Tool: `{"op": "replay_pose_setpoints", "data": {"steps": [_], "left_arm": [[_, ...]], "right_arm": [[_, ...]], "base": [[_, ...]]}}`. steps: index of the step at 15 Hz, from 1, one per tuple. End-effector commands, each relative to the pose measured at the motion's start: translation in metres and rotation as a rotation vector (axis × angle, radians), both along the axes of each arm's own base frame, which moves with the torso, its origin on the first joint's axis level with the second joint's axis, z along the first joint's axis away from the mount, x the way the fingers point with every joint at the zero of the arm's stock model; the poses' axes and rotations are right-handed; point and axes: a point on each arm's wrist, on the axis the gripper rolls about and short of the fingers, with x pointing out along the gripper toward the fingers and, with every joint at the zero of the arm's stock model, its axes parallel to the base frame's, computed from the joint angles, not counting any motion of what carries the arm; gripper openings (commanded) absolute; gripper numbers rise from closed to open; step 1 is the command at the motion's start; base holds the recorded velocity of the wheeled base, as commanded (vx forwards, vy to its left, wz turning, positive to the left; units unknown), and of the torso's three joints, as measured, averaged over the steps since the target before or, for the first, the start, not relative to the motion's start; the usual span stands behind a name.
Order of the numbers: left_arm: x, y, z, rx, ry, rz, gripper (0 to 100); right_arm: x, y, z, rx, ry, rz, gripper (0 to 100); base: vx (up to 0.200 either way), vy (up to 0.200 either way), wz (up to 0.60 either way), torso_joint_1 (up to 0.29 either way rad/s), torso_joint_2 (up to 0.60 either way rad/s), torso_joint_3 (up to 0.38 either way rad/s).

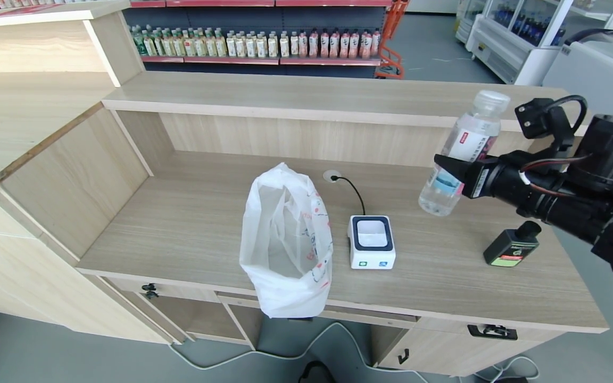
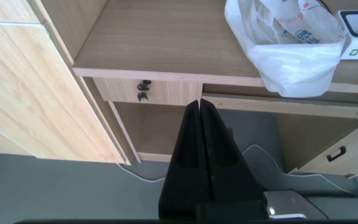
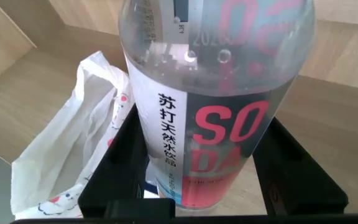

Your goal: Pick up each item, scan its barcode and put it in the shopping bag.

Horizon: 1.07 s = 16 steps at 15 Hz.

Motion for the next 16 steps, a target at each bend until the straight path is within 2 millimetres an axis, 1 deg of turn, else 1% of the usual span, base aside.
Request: {"op": "replay_pose_setpoints", "data": {"steps": [1, 4, 8, 14, 16], "left_arm": [[0.000, 0.000, 0.000, 0.000, 0.000, 0.000, 0], [0.000, 0.000, 0.000, 0.000, 0.000, 0.000, 0], [0.000, 0.000, 0.000, 0.000, 0.000, 0.000, 0], [0.000, 0.000, 0.000, 0.000, 0.000, 0.000, 0], [0.000, 0.000, 0.000, 0.000, 0.000, 0.000, 0]], "right_arm": [[-0.031, -0.009, 0.015, 0.022, -0.039, -0.015, 0], [-0.030, -0.009, 0.008, -0.003, -0.025, -0.052, 0], [-0.033, -0.012, 0.010, -0.006, -0.029, -0.063, 0], [-0.034, -0.010, 0.010, -0.006, -0.029, -0.053, 0], [-0.031, 0.000, 0.005, -0.010, -0.010, -0.021, 0]], "base": [[0.000, 0.000, 0.00, 0.000, 0.00, 0.000], [0.000, 0.000, 0.00, 0.000, 0.00, 0.000], [0.000, 0.000, 0.00, 0.000, 0.00, 0.000], [0.000, 0.200, 0.00, 0.003, 0.00, 0.002], [0.000, 0.200, 0.00, -0.002, 0.00, 0.007]]}}
